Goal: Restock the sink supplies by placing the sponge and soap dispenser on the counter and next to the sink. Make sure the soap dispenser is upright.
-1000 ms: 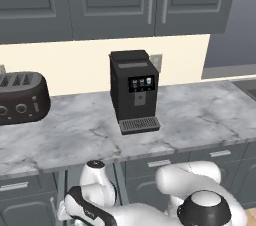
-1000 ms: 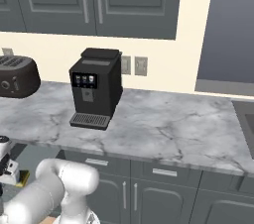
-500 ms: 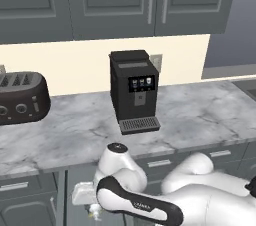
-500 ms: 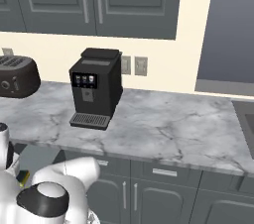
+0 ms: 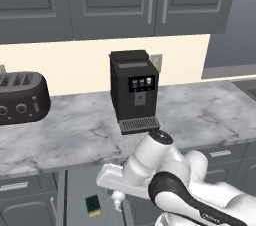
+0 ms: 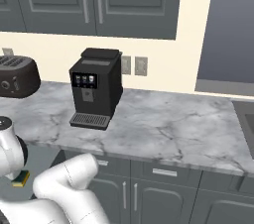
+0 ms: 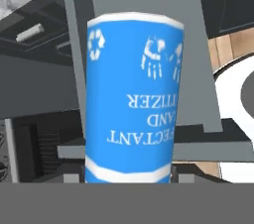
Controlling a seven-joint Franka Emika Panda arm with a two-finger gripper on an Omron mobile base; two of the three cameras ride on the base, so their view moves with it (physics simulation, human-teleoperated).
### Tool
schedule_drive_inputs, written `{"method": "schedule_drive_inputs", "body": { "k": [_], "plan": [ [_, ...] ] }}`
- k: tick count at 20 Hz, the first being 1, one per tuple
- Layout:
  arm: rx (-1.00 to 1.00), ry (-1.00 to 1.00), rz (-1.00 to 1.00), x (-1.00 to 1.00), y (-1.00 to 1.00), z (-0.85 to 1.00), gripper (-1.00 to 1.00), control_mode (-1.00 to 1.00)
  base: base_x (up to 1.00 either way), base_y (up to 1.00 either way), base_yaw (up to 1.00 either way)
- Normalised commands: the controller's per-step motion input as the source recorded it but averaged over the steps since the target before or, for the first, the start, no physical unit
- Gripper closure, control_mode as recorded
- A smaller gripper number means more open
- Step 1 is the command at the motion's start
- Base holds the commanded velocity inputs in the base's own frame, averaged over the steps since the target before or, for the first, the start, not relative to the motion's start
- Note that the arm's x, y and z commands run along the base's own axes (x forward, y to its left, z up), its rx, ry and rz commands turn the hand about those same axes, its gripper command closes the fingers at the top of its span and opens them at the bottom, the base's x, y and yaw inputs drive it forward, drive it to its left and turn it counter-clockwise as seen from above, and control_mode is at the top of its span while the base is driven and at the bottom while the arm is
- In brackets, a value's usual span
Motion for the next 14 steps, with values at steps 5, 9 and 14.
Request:
{"method": "schedule_drive_inputs", "body": {
  "k": [5, 9, 14],
  "plan": [
    [0.09, 0.01, -0.25, 0.04, -0.57, 0.97, 1.00, -1.00, 0.00, 0.00, 0.00],
    [0.01, 0.10, -0.14, 0.21, -0.02, 0.30, 1.00, -1.00, 0.00, 0.00, 0.00],
    [-0.01, 0.01, 0.00, 0.03, 0.04, 0.00, 1.00, -1.00, 0.00, 0.00, 0.00]
  ]
}}
